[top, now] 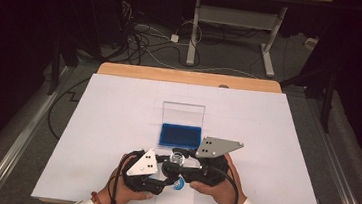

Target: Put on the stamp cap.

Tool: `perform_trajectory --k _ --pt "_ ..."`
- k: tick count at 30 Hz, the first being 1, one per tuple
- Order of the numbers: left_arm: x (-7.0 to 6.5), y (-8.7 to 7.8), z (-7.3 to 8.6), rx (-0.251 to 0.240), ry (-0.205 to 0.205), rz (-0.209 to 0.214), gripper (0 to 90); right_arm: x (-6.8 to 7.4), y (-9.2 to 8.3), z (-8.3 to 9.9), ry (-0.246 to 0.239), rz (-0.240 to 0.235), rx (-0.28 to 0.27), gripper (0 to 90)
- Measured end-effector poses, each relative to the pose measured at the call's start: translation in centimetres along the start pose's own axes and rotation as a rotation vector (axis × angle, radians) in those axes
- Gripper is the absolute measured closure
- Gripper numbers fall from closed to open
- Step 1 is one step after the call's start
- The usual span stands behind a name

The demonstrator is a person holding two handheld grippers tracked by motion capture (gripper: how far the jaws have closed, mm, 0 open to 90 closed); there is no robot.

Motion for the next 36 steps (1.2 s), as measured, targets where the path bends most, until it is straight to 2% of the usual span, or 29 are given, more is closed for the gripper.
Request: perform_trajectory --k 6,11,20,24,31,33,35,36 --pt "0.0 -0.1 0.0 0.004 0.012 -0.022 36.6 -0.3 -0.1 0.2 0.033 -0.016 -0.015 57.0" --pt "0.0 -0.1 0.0 0.021 0.024 -0.036 36.6 -0.3 -0.1 0.3 0.029 -0.017 -0.010 57.0" --pt "-0.1 -0.2 0.2 0.075 0.080 -0.078 36.5 -0.2 0.1 0.7 0.022 -0.022 0.008 57.1" --pt "-0.2 0.0 0.4 0.096 0.097 -0.086 36.5 -0.1 0.4 1.1 0.018 -0.028 0.034 57.1" --pt "-0.4 0.2 0.5 0.119 0.122 -0.100 36.0 -0.3 0.7 1.4 0.046 -0.049 0.035 57.1" --pt "-0.5 0.1 0.4 0.112 0.121 -0.093 35.8 -0.4 0.8 1.4 0.050 -0.056 0.034 57.1" --pt "-0.7 0.2 0.4 0.116 0.140 -0.101 35.7 -0.3 0.8 1.4 0.053 -0.058 0.033 57.1" --pt "-0.7 0.2 0.4 0.112 0.134 -0.096 35.6 -0.3 0.8 1.5 0.056 -0.063 0.037 57.1"
Point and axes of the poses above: each handheld gripper's, and its own axes: y roughly forward along the jaws, z roughly out of its underside, x roughly to its left, the point moved 6 cm from there along y, roughly forward along the jaws, and after that the axes turned 2 degrees about -z, right-handed, at the moved point
